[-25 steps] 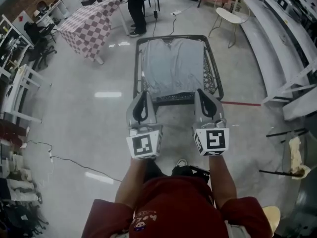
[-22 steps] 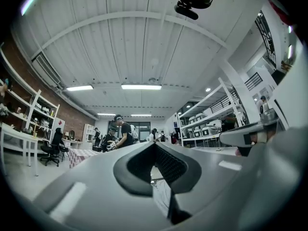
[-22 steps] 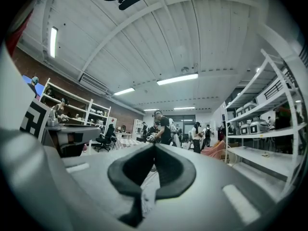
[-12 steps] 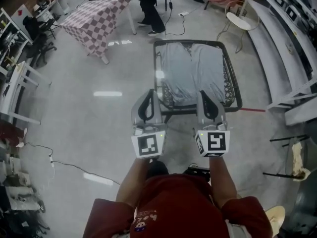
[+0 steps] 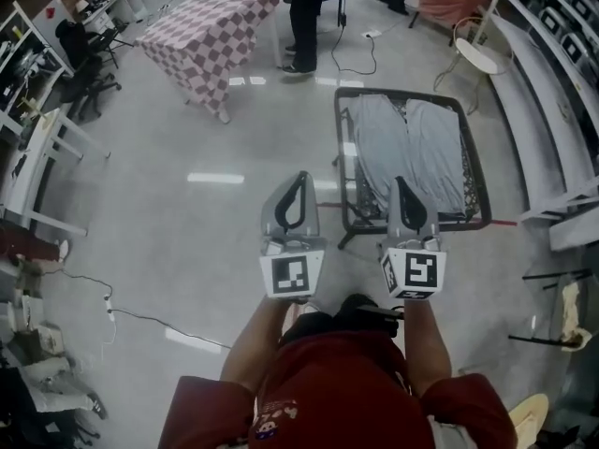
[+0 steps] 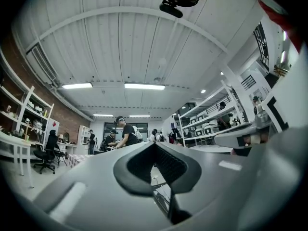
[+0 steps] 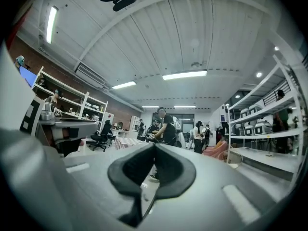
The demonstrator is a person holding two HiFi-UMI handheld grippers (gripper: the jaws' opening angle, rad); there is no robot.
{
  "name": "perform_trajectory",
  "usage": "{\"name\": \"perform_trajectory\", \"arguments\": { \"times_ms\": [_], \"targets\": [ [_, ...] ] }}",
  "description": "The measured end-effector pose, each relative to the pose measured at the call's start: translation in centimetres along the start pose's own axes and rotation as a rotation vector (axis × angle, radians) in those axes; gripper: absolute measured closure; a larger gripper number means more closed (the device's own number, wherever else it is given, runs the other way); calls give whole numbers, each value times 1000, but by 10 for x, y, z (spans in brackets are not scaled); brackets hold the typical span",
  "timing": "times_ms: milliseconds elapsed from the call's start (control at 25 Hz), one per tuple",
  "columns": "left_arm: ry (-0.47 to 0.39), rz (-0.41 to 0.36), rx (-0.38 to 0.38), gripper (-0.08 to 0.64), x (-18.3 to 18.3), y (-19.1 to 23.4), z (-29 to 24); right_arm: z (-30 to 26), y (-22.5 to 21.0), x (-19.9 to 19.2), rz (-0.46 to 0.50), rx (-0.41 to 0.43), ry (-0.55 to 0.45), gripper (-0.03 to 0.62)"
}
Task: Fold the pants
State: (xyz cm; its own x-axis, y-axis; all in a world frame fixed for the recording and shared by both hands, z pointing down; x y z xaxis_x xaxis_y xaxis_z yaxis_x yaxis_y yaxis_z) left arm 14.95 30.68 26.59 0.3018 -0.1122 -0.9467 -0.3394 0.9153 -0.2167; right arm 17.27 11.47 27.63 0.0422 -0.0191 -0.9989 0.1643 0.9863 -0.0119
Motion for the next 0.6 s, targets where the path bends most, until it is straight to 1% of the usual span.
{"name": "perform_trajectory", "arguments": {
  "times_ms": [160, 400, 520, 600],
  "targets": [
    [-12, 5, -15, 555, -9, 24, -10, -15, 13, -3, 5, -22, 6, 591],
    [-29, 4, -80, 555, -23, 31, -41, -42, 12, -12, 3, -69, 1, 591],
    [-26, 22, -102, 555, -33, 35, -64, -62, 6, -16, -19, -107, -11, 591],
    [-30, 22, -130, 555, -40, 37, -84, -76, 1, -21, -32, -133, -3, 591]
  ]
}}
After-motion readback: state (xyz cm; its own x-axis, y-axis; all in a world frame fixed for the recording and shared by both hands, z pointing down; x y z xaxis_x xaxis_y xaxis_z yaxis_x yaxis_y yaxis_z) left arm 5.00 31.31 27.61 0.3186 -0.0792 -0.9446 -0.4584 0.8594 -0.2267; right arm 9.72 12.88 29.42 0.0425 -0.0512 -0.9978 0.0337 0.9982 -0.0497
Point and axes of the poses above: the fingertips, and each gripper's own axes: z backward along the fingers, y to its left, x out of its top, the point moved 5 cm from there along z, backward along the fingers, and after that the axes turned 9 degrees about -z, right-handed, at the moved point
